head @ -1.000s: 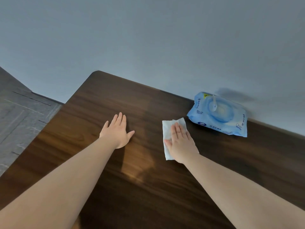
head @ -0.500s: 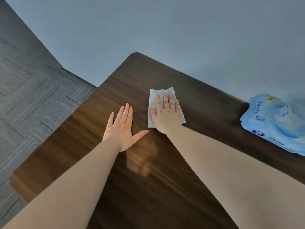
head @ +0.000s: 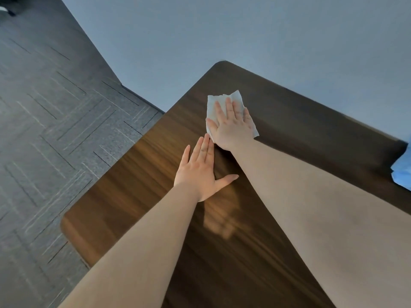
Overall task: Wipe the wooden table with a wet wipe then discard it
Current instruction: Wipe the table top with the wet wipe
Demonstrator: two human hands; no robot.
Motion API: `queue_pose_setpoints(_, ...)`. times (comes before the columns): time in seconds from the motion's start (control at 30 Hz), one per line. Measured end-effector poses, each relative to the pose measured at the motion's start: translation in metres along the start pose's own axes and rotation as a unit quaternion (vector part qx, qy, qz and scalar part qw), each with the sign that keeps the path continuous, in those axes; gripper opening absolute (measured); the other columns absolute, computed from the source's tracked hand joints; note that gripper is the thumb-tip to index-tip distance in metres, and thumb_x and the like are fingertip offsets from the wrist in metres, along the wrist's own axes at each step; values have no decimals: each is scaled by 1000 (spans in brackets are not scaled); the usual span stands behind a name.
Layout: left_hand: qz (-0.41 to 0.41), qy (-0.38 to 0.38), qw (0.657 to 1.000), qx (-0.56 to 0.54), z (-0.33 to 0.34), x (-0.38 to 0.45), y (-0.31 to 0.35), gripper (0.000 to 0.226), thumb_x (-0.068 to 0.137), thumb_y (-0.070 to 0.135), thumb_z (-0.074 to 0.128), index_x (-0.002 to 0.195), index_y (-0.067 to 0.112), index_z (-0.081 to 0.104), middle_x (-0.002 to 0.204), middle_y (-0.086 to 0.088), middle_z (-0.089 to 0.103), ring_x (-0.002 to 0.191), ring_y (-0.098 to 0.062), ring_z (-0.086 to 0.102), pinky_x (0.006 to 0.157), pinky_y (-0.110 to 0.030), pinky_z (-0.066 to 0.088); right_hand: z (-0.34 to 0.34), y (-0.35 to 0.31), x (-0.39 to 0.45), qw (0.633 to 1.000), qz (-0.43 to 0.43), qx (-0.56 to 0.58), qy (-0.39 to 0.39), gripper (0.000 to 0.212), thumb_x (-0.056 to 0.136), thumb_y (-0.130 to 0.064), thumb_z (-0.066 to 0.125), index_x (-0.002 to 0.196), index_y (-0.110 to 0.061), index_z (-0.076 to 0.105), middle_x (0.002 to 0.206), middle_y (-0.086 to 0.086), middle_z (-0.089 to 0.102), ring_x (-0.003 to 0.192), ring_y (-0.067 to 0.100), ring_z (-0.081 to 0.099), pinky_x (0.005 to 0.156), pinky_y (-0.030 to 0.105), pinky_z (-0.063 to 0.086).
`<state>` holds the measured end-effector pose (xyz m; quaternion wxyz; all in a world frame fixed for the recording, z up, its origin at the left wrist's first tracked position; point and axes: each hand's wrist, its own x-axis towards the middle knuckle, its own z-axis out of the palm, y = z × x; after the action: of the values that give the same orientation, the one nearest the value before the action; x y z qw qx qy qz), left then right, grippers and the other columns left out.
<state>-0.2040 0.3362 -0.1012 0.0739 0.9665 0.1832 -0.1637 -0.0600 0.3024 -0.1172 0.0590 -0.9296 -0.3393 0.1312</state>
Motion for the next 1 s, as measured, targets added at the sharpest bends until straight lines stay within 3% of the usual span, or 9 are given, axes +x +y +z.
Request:
queue_pose_setpoints(0.23, 14, -13, 998, 55, -3, -2, 3, 104, 76, 81, 7, 149, 9, -10, 159, -7, -13, 146, -20, -10, 119, -40, 0, 0, 63, -63, 998, 63, 0, 4, 62, 98, -52, 8, 152, -24, -3, 162, 4, -7, 148, 24, -8, 119, 41, -5)
queue_pose_setpoints(0.37, 62, -15, 994, 84, -5, -12, 32, 98, 79, 77, 6, 150, 10, -7, 160, -5, -9, 147, -19, -8, 118, -36, 1, 3, 118, -121, 993, 118, 6, -3, 63, 97, -53, 5, 152, -23, -6, 162, 2, -9, 148, 21, -10, 119, 38, -7)
queue_pose_setpoints(0.73, 245, -34, 963, 103, 15, -45, 220, 90, 83, 71, 5, 149, 12, -10, 159, -2, -14, 145, -15, -13, 117, -34, -4, -3, 294, -325, 970, 240, -27, 1, 64, 96, -53, 3, 150, -23, -14, 161, 0, -13, 148, 16, -9, 120, 36, -5)
queue_pose_setpoints(1.0, 360, -35, 924, 121, 46, -72, 390, 89, 85, 73, 10, 149, 16, -11, 159, 0, -14, 145, -13, -12, 117, -35, -3, 0, 438, -475, 899, 437, 28, -9, 61, 98, -49, 6, 151, -24, -12, 161, 2, -14, 148, 18, -11, 120, 39, -5)
